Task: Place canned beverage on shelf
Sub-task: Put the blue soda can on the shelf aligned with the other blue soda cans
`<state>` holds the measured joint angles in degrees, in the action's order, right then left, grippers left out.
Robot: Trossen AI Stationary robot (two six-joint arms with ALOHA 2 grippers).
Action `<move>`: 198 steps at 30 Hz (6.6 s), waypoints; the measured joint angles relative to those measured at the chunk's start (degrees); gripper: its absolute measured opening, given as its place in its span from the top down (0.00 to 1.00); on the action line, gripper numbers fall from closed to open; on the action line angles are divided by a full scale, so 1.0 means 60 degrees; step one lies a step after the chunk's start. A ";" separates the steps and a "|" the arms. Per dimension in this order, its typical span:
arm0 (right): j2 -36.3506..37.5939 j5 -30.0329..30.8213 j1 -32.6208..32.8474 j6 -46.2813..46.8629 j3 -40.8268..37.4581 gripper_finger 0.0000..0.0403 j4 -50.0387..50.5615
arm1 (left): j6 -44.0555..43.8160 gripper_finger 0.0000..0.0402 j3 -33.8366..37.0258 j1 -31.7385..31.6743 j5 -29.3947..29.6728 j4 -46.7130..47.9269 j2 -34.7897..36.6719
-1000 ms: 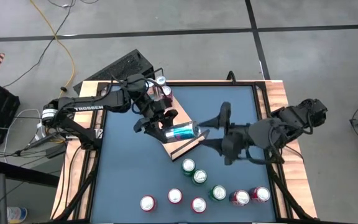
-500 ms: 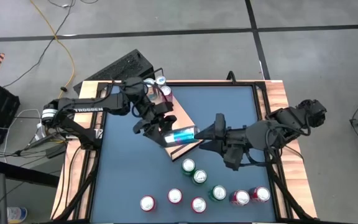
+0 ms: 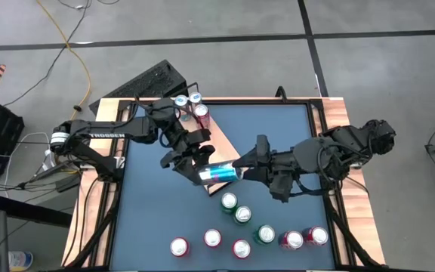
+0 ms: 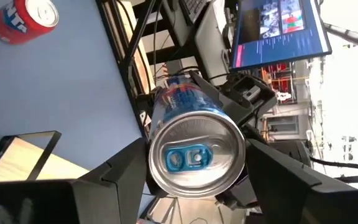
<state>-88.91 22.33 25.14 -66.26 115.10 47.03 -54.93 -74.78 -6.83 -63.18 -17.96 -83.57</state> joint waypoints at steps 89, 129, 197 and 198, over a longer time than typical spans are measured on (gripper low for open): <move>-0.3924 -0.2438 -0.5027 0.3383 -0.0002 0.47 0.5013 | 0.4211 0.30 -0.0007 -0.3825 0.1922 0.6109 0.1647; -0.4450 -0.2517 -0.5310 0.4132 -0.0001 0.38 0.4290 | 0.4818 0.31 -0.0007 -0.3796 0.2401 0.6113 0.1643; -0.1933 -0.3508 -0.5191 0.8572 0.3161 0.20 0.6509 | 0.7280 0.30 -0.0004 -0.1079 1.0372 0.7310 0.1342; -0.1701 -0.3494 -0.5151 0.8793 0.3127 0.20 0.6501 | 0.7231 0.30 -0.0002 -0.0821 1.1024 0.7308 0.1255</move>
<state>-99.12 1.36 -5.77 -13.50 133.86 86.04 -11.54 -74.79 -11.76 2.97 25.89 -76.04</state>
